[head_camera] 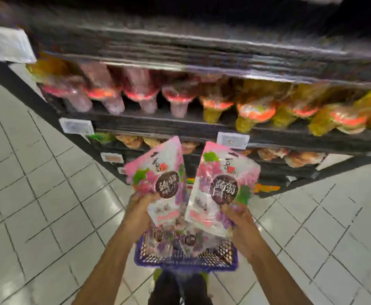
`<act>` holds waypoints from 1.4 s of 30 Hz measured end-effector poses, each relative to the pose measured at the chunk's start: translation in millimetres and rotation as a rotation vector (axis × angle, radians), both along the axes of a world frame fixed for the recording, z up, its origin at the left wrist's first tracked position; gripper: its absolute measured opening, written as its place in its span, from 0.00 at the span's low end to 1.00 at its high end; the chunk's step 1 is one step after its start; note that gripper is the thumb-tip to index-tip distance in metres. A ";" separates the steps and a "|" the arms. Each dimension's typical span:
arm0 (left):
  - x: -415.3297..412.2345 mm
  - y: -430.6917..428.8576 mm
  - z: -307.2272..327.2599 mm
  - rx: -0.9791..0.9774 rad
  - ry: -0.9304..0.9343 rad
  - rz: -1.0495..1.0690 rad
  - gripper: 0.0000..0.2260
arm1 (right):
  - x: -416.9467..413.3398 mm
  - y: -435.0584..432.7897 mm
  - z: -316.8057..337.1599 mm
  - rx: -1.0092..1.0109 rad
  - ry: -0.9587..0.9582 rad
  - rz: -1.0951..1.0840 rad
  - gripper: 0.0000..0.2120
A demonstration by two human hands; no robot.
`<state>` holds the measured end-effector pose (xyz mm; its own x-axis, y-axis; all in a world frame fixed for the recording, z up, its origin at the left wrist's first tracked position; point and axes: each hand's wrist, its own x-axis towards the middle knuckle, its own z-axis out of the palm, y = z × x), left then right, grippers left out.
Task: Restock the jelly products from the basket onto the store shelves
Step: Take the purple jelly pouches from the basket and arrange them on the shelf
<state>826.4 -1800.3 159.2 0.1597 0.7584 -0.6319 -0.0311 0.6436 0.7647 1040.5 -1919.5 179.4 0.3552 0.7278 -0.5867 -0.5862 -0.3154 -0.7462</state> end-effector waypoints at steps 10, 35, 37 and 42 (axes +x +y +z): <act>32.2 22.0 271.7 0.427 -0.147 -0.309 0.16 | 27.1 37.9 257.4 0.434 -0.228 -0.057 0.16; 22.0 150.3 553.4 0.988 -0.486 -0.398 0.25 | 26.8 110.6 549.0 0.786 -1.055 -0.419 0.16; 28.3 151.4 557.2 1.001 -0.462 -0.404 0.25 | 35.5 116.0 563.1 0.765 -1.088 -0.448 0.16; 45.5 150.5 560.9 1.006 -0.453 -0.395 0.24 | 55.3 136.2 589.1 0.807 -1.027 -0.426 0.18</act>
